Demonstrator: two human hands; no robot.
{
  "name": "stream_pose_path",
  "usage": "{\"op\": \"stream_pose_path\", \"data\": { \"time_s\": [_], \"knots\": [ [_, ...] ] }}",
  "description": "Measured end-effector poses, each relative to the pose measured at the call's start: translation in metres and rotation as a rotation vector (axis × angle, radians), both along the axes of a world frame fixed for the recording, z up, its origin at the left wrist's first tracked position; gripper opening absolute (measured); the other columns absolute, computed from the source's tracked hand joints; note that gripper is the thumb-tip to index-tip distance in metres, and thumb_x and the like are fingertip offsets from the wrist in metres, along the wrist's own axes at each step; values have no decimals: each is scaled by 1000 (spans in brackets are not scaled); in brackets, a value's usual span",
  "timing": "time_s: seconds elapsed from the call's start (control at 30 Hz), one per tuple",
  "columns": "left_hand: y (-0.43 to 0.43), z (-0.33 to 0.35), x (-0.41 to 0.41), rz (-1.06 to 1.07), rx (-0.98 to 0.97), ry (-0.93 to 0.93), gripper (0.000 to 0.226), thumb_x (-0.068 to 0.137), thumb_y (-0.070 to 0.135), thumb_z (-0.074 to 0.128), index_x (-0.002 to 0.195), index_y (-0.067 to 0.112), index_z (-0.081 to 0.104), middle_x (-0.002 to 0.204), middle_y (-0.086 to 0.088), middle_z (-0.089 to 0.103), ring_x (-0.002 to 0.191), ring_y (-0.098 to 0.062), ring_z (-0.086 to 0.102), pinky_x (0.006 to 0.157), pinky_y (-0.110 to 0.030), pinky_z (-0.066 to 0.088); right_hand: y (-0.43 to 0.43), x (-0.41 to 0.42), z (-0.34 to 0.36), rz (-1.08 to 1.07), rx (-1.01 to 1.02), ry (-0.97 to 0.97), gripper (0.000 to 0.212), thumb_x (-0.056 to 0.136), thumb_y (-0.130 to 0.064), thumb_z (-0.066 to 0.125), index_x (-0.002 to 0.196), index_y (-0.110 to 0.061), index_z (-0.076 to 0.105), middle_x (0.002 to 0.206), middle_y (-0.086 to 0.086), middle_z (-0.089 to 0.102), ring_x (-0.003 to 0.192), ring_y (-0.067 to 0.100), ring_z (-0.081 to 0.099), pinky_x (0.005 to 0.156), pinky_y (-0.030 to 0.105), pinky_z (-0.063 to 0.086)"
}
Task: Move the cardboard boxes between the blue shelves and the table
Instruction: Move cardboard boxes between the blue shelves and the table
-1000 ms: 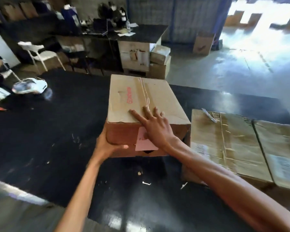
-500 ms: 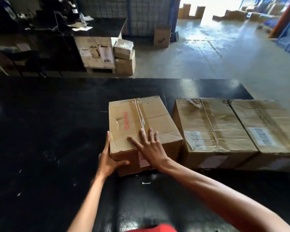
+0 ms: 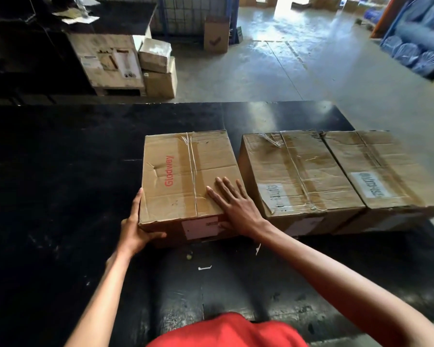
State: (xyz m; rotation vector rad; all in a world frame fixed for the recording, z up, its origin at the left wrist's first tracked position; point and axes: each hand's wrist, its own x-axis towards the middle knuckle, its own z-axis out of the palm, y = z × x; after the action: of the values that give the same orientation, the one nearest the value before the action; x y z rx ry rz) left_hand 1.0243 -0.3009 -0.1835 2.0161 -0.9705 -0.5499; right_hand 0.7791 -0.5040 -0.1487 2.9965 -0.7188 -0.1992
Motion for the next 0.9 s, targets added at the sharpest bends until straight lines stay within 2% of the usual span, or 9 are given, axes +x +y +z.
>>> {"op": "stream_pose_path", "data": {
  "time_s": [0.1,0.3,0.37,0.47,0.6,0.7,0.77,0.83,0.9],
  "knots": [
    [-2,3,-3,-2,-1,-4,148,47,14,103,163,37,13,143,-9,62,115,-11,58,102,-25,44,-5,-8,-3,8,11,-9,110,92,-50,66,164,-26,-14,172,12,-16,158,31,-17,127,56,-10],
    [2,1,-13,10,-20,-24,150,42,19,103,164,29,16,130,-12,69,99,-12,63,82,9,35,1,-17,0,7,49,10,105,97,-47,62,164,-24,-15,171,8,-20,156,31,-22,127,59,-6],
    [8,-1,-19,15,-20,-27,150,42,20,103,164,28,16,128,-13,70,96,-12,63,80,12,33,6,-25,2,4,54,18,103,98,-48,61,163,-26,-16,171,7,-20,157,30,-22,125,63,-5],
    [13,-1,-27,30,5,-34,149,44,17,103,164,27,15,127,-13,70,100,-12,63,87,5,35,16,-33,6,-3,47,33,102,98,-49,60,164,-28,-15,172,8,-20,157,30,-20,124,67,-3],
    [7,9,-31,64,52,-35,136,42,14,104,159,21,35,127,-12,71,116,-15,64,105,-27,48,17,-40,13,-8,42,42,101,97,-56,58,164,-31,-13,172,9,-18,157,31,-20,123,68,-2],
    [1,15,-33,61,68,0,134,41,12,104,158,18,37,129,-11,69,117,-10,58,109,-28,45,10,-46,18,-28,24,63,99,95,-64,55,162,-40,-13,170,15,-21,154,37,-27,121,70,-7],
    [-3,16,-34,47,88,3,130,42,14,104,156,16,41,128,-14,70,121,-19,62,109,-34,48,2,-48,23,-58,25,106,101,92,-69,56,158,-49,-17,168,18,-26,152,43,-28,120,73,-7],
    [-7,16,-36,39,109,-9,124,41,18,104,151,11,48,125,-18,71,119,-28,66,104,-38,52,-8,-51,27,-74,43,141,104,89,-71,59,154,-53,-20,168,18,-27,152,47,-26,119,75,-2],
    [-10,16,-36,47,117,-25,117,41,20,104,146,8,54,121,-18,73,115,-28,68,97,-36,54,-15,-53,28,-75,63,145,106,87,-72,60,153,-54,-21,169,17,-25,153,49,-20,121,73,7]
  ]
}}
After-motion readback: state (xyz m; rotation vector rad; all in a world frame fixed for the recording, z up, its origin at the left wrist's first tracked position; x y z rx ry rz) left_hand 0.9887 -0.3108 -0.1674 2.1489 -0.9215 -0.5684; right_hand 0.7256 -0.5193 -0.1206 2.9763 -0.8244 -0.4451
